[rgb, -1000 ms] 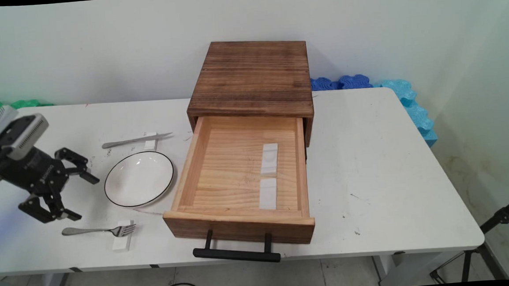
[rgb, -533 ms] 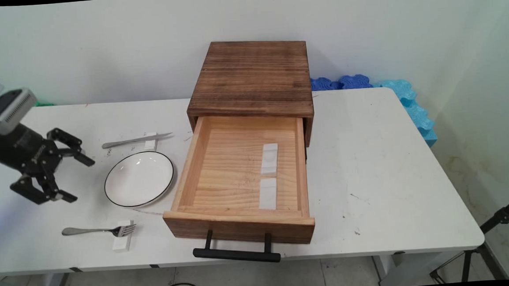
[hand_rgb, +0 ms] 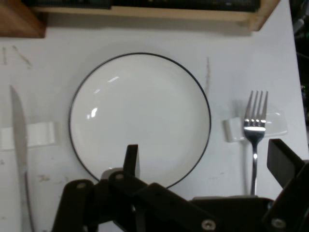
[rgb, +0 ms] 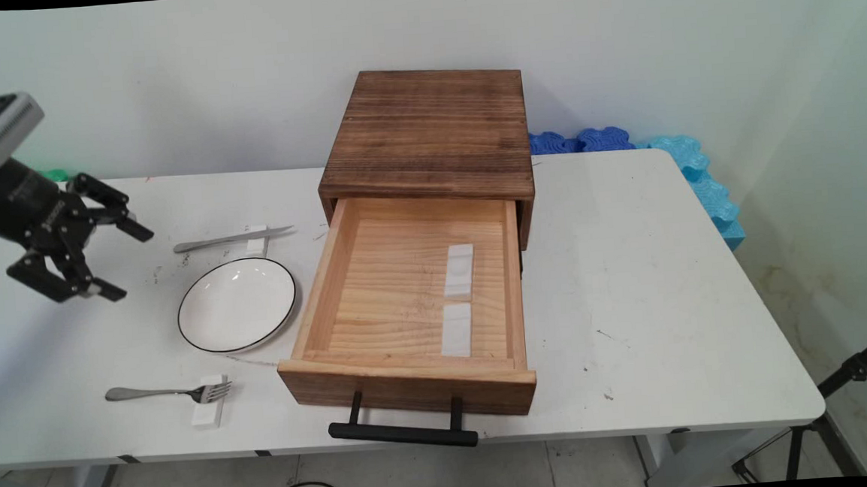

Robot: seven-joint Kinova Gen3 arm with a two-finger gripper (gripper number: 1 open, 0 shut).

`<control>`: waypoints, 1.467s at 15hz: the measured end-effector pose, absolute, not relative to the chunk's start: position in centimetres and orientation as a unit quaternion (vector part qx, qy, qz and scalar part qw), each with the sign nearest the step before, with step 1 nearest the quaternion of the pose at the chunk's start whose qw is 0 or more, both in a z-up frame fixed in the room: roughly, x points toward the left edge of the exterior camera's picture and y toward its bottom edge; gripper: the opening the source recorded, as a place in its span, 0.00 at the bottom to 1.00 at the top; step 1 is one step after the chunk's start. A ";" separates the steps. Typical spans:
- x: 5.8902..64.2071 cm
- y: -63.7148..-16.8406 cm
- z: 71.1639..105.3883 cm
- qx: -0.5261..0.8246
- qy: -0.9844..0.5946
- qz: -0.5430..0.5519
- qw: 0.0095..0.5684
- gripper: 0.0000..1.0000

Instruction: Pick up the knife from the left of the white plate

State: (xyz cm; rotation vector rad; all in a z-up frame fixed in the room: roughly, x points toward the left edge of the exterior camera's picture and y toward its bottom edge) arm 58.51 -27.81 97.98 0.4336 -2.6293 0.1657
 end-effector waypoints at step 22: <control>61.8 -35.2 100.5 0.202 -0.948 0.105 0.223 1.00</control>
